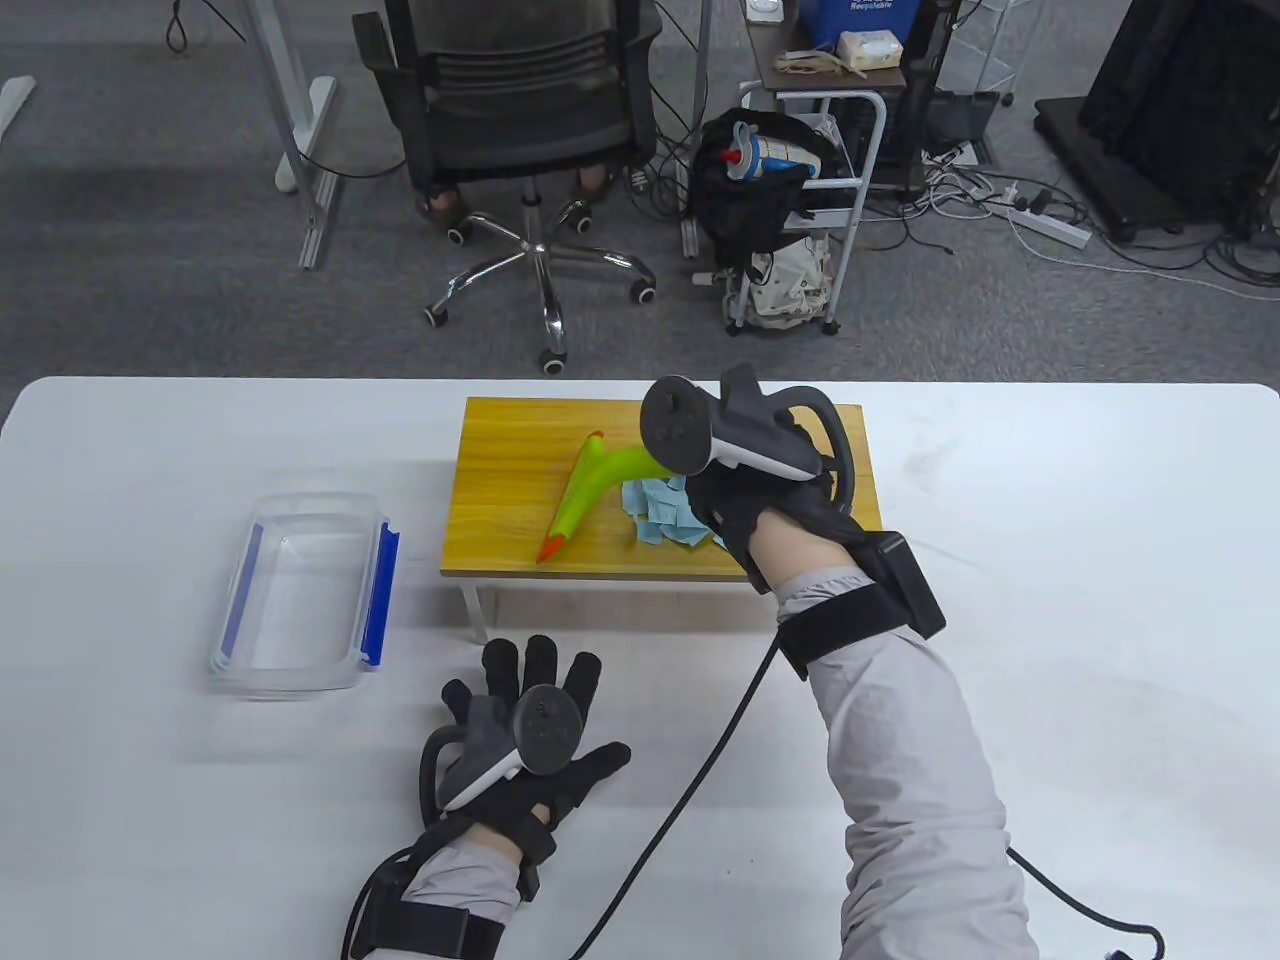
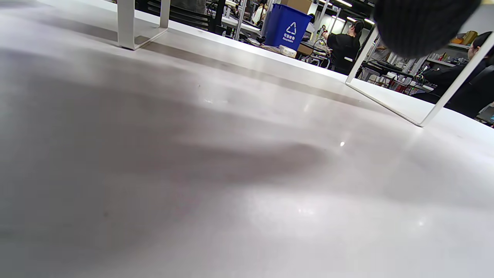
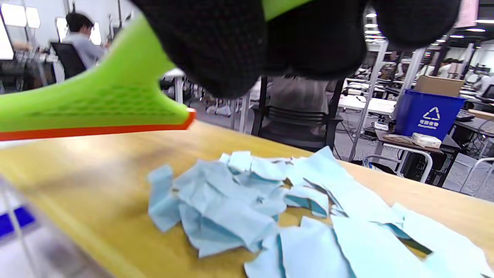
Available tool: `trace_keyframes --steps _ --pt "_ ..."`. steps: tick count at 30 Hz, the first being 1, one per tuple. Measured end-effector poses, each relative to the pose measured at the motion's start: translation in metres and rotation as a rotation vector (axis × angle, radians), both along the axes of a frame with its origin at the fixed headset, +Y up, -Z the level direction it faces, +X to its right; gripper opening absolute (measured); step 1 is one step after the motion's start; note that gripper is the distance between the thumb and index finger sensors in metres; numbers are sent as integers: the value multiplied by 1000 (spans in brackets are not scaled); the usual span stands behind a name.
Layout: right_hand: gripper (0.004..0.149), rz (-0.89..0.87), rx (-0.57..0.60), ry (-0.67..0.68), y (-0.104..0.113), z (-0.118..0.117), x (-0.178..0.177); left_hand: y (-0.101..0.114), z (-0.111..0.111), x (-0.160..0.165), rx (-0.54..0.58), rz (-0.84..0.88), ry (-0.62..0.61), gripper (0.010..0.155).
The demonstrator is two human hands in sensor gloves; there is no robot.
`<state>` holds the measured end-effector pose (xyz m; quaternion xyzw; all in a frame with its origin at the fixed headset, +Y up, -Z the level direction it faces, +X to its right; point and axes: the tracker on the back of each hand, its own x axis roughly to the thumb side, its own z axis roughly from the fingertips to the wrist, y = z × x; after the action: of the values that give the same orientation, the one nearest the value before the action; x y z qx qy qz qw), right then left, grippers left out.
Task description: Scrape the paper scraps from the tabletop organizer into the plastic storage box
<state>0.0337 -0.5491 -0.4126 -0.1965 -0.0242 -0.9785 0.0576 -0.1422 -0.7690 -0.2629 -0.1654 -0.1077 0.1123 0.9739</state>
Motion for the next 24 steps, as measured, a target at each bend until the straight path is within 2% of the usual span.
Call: trace_keyframes --steps 2,5,13,20,24 --pt "54 128 54 52 -7 -1 -8 0 0 0 -1 -1 0 88" --pt "50 302 172 36 -12 -4 -11 0 0 0 -7 -4 0 88" --pt "48 342 135 -136 -12 -19 3 -1 0 0 -12 1 1 88" --pt "49 331 115 -218 -15 -21 19 -1 0 0 -15 0 1 87" --pt "49 324 146 -210 -14 -18 22 -1 0 1 -20 1 -1 87"
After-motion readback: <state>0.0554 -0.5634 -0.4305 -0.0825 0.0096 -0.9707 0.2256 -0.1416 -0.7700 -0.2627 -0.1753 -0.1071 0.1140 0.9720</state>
